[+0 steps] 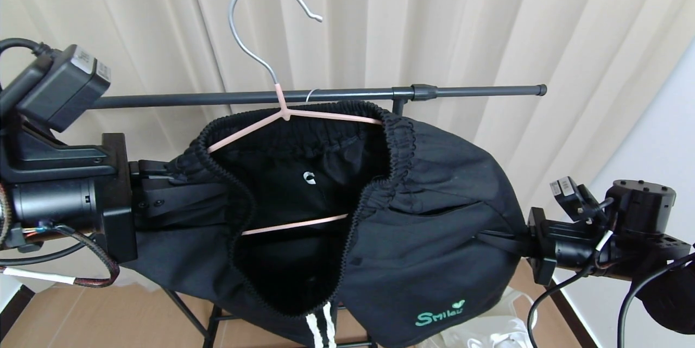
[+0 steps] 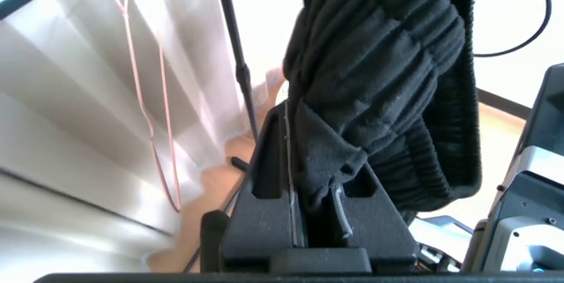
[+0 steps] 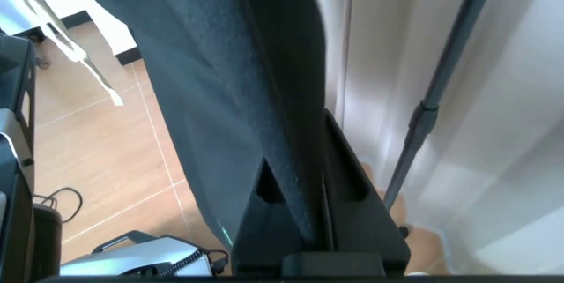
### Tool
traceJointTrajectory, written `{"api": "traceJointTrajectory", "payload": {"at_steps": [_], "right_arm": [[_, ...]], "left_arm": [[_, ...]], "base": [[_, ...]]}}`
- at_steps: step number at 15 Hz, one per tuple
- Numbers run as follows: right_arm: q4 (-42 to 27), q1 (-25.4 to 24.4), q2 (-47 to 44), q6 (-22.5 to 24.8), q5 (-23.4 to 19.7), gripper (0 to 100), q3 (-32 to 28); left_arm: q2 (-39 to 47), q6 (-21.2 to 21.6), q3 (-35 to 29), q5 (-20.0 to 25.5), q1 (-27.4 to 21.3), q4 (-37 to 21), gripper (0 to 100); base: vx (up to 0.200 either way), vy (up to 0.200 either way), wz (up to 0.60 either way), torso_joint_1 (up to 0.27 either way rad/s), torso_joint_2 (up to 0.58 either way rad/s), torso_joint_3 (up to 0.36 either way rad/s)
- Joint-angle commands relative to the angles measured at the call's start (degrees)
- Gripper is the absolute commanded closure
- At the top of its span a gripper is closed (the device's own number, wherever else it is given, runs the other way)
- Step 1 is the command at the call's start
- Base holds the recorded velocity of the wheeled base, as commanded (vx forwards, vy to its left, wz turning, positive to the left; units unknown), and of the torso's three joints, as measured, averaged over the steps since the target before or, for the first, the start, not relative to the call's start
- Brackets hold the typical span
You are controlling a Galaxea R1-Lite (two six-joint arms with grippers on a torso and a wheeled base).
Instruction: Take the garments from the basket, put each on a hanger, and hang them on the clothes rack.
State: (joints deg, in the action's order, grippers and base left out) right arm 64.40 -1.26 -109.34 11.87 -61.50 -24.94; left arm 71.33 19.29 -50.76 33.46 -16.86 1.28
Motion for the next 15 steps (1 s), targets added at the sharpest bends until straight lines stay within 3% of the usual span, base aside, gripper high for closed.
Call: {"api": "traceJointTrajectory", "payload": {"at_steps": [1, 14, 15], "right_arm": [[0.02, 0.38, -1.23, 0.08, -0.02, 100, -0.55], [0.02, 1.08, -2.64, 0.26, -0.02, 100, -0.19], [0.02, 1.08, -2.37, 0.34, -0.02, 0, -0.02]], "left_arm": [[-0.93, -0.39, 0.31, -0.06, 0.25, 0.04, 100], [-1.72, -1.27, 1.72, 0.02, 2.01, 0.13, 100], [-1.63, -1.27, 1.72, 0.02, 2.36, 0.13, 100]], "base": [[0.0, 0.0, 0.0, 0.0, 0.0, 0.0], [0.0, 0.0, 0.0, 0.0, 0.0, 0.0], [0.0, 0.0, 0.0, 0.0, 0.0, 0.0]]}}
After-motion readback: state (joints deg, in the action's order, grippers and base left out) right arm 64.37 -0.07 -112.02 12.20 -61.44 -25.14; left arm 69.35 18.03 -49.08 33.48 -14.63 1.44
